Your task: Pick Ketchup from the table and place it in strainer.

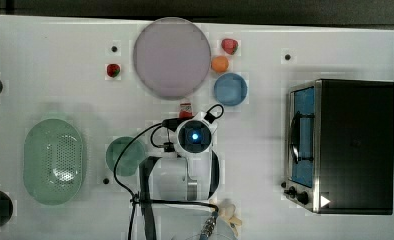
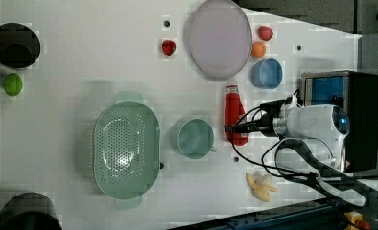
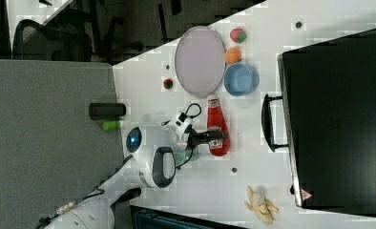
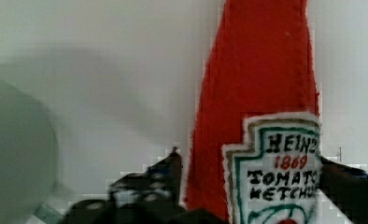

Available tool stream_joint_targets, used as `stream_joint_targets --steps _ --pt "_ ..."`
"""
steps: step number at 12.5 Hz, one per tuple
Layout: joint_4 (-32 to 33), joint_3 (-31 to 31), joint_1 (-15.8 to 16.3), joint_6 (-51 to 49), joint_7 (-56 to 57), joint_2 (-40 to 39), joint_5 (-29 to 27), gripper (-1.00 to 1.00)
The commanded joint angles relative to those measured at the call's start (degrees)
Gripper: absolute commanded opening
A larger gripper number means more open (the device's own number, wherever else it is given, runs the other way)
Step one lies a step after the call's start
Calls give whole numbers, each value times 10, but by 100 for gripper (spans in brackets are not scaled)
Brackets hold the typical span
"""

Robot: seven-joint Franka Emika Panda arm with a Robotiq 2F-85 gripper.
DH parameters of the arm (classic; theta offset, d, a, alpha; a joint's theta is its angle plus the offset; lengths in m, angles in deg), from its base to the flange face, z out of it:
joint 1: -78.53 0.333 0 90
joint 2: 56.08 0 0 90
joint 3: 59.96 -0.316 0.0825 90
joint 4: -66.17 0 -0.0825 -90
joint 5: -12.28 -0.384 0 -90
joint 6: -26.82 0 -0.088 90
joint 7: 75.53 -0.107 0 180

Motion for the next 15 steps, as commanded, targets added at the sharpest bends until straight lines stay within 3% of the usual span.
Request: stream_joint_targets --steps 1,6,12,15 --pt "4 3 -1 11 26 7 -2 29" --pt "-1 -14 0 -41 16 102 -4 29" --pt "-70 -79 10 -302 -70 284 -12 29" --pt "-102 -139 28 -360 -192 303 -53 29"
